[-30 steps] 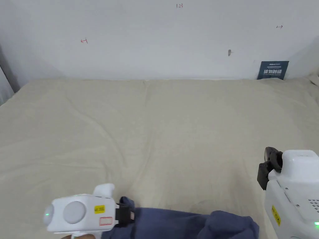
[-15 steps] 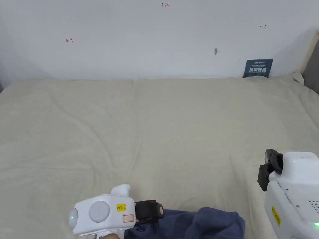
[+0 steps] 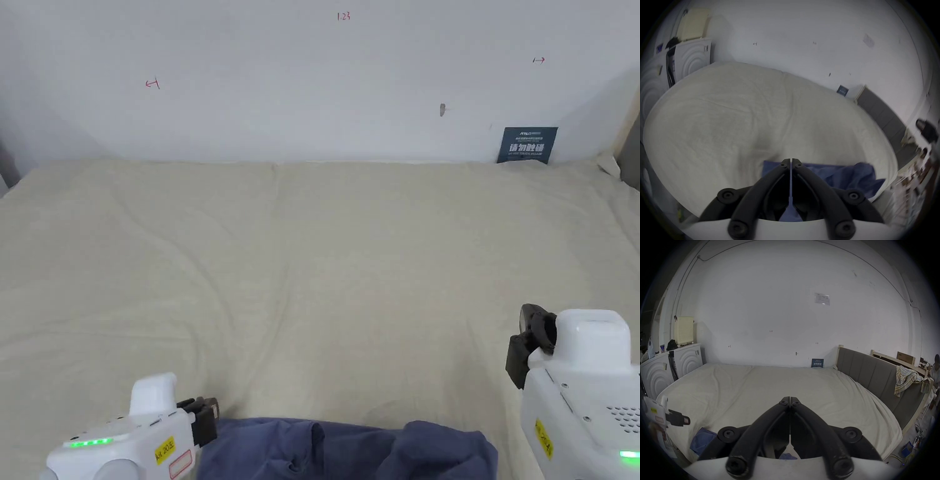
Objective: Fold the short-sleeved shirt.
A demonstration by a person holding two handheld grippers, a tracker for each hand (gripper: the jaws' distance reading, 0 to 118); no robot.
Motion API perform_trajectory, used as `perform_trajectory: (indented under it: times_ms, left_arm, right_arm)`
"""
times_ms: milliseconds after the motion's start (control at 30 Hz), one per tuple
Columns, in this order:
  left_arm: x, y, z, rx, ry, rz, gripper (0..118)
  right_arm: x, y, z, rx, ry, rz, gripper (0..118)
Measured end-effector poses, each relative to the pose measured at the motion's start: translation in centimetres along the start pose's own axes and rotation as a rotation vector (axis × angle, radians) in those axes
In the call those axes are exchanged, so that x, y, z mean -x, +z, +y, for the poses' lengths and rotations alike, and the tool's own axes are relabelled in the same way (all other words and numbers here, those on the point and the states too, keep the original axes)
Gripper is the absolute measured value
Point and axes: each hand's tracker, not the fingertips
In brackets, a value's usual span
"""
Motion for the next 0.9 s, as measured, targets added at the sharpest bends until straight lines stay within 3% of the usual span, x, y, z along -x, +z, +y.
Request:
perform_trajectory:
  times_ms: [133, 500, 667, 900]
  left_arm:
    - [-0.7, -2.8, -2.5, 0.102, -0.113, 0.006, 3]
    - [-7.2, -6.2, -7.8, 0.288, -0.169, -0.163, 3]
    - [-9.2, -7.5, -8.8, 0.299, -0.164, -0.159, 3]
    - [-6.5, -4.8, -5.5, 0.259, 0.000, -0.256, 3]
  right_arm:
    - [0.1, 0.0, -0.1, 0.004, 0.005, 0.002, 0]
    - [-1.5, 0.0, -0.5, 0.020, -0.002, -0.032, 0]
    - [-1.9, 0.2, -0.7, 0.028, -0.011, -0.046, 0]
    - [-1.9, 0.3, -0.6, 0.025, -0.011, -0.044, 0]
